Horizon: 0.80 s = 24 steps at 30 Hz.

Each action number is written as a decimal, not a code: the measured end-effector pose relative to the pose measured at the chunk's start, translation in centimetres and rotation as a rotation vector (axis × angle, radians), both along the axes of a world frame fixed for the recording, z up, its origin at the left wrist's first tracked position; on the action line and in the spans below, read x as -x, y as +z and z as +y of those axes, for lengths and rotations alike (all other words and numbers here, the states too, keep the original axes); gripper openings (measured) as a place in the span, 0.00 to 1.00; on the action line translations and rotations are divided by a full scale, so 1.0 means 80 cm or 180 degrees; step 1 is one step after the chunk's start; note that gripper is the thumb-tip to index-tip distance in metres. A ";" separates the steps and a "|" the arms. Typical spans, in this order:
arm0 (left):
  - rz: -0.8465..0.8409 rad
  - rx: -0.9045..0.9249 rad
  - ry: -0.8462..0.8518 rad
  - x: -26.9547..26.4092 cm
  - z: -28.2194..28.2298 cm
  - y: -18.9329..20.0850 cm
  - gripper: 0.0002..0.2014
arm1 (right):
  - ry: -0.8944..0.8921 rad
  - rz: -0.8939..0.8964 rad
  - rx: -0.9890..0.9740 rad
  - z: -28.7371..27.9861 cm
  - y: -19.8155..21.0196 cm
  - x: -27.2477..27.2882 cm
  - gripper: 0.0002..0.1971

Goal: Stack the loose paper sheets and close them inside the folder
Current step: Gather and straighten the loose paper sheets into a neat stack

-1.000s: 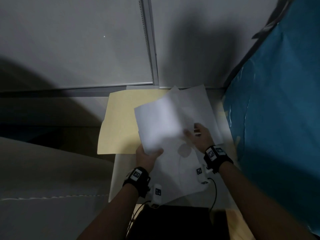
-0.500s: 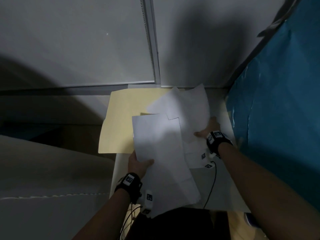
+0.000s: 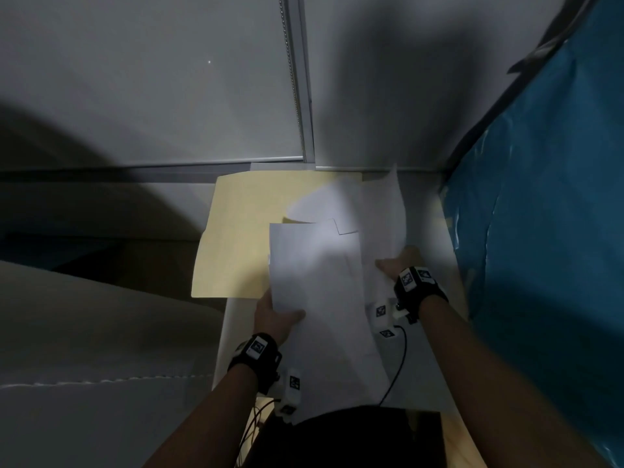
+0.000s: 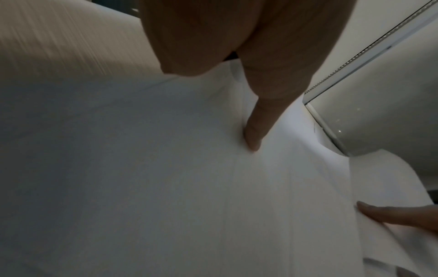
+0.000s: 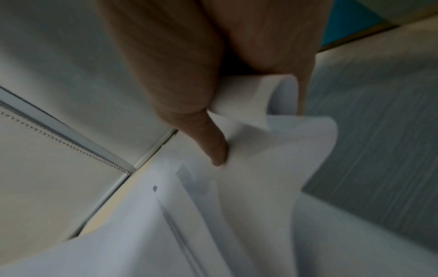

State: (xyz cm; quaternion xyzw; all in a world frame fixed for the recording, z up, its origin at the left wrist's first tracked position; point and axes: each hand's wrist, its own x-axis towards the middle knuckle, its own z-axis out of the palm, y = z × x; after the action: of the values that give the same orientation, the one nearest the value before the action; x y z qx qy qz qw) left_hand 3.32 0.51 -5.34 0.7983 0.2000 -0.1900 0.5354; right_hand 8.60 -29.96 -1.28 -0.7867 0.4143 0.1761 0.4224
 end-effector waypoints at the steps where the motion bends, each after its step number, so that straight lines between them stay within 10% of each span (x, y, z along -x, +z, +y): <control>1: 0.0012 -0.0014 -0.0024 0.000 -0.002 0.002 0.37 | 0.0059 0.0003 -0.0034 0.001 0.001 0.003 0.16; 7: -0.0064 0.0039 -0.0103 0.000 -0.005 0.003 0.36 | 0.0171 -0.0122 0.0436 -0.015 0.042 0.016 0.09; 13: -0.0153 0.0037 -0.0186 -0.001 -0.013 0.004 0.45 | 0.0266 -0.1636 0.1188 -0.045 0.169 0.039 0.12; 19: -0.0073 0.0066 0.0039 -0.012 -0.026 0.001 0.30 | -0.0464 -0.2566 -0.0403 -0.071 0.282 0.052 0.10; 24: -0.0001 0.0271 -0.0068 -0.018 -0.025 0.007 0.22 | -0.0616 -0.1575 -0.0716 -0.057 0.208 0.037 0.22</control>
State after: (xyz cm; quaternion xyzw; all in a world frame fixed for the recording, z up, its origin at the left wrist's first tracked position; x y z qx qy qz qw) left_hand 4.73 -1.53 -4.78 0.7769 0.1831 -0.2038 0.5669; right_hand 5.64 -34.53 15.34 -0.7108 0.3496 -0.0174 0.6101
